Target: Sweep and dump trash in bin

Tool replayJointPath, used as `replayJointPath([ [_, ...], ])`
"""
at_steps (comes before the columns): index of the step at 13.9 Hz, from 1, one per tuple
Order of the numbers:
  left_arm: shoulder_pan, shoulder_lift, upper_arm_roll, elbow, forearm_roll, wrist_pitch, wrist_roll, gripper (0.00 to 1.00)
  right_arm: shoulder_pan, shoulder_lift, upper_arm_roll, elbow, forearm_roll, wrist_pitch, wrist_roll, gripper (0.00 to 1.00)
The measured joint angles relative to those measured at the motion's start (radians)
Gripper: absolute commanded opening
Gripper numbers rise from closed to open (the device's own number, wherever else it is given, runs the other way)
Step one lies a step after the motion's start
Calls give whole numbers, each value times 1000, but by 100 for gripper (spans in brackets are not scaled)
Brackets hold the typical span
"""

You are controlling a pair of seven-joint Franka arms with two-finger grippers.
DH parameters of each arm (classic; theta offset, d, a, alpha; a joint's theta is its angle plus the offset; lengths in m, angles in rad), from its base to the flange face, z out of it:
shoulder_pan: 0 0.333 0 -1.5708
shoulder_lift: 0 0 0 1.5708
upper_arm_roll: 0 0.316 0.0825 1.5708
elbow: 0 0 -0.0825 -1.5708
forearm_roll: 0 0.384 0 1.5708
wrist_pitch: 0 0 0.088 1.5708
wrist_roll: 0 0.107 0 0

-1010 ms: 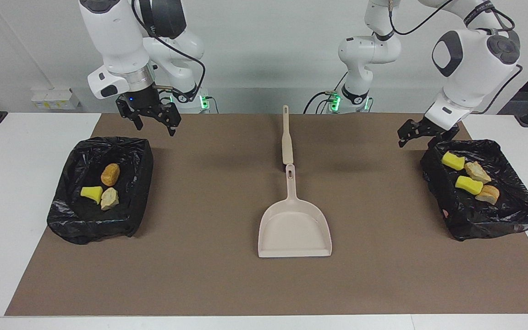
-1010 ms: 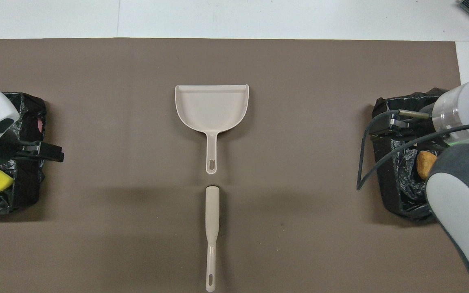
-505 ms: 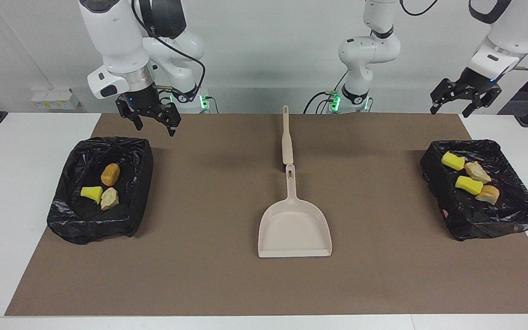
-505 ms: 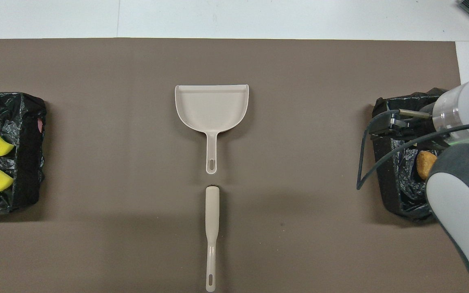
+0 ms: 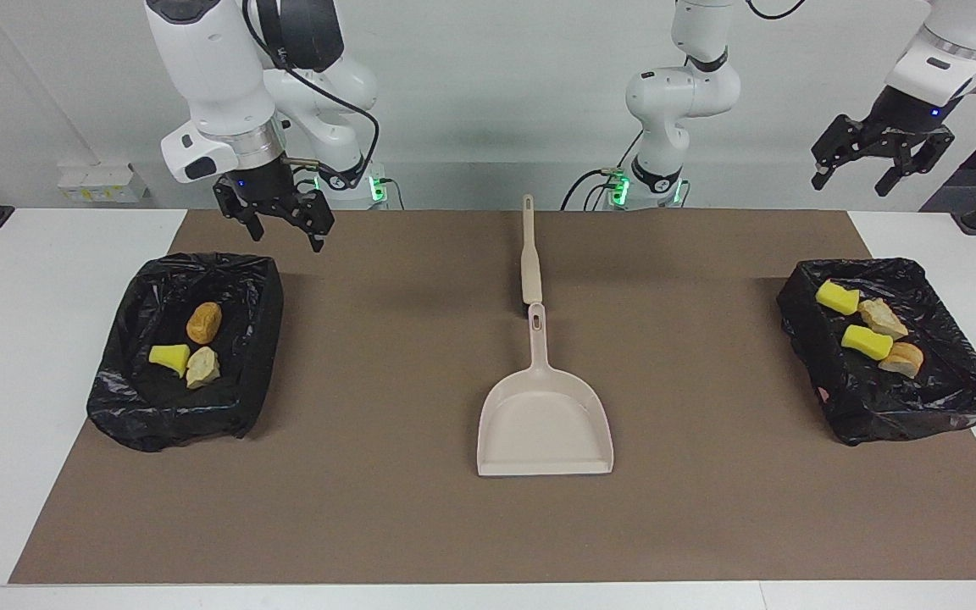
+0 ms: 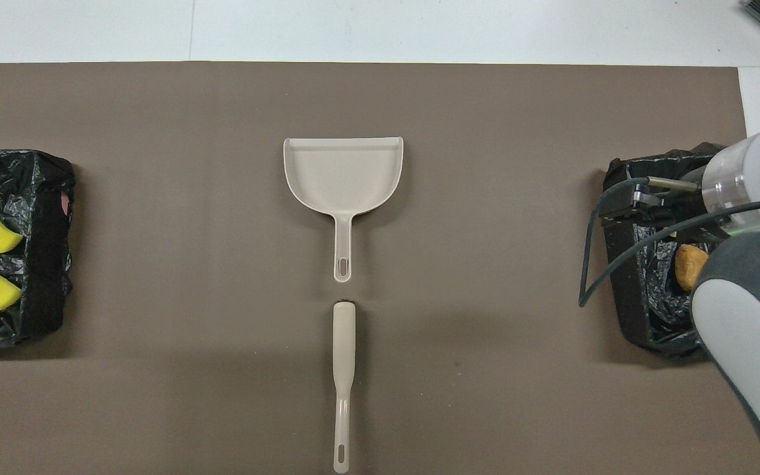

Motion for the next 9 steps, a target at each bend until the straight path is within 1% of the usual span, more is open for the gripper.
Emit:
replayJointPath([
  [4, -1, 26, -5, 7, 0, 0, -19, 100, -1, 0, -1, 0, 0, 1, 0, 100],
  [9, -3, 31, -10, 7, 0, -1, -19, 100, -7, 0, -3, 0, 0, 2, 0, 100],
])
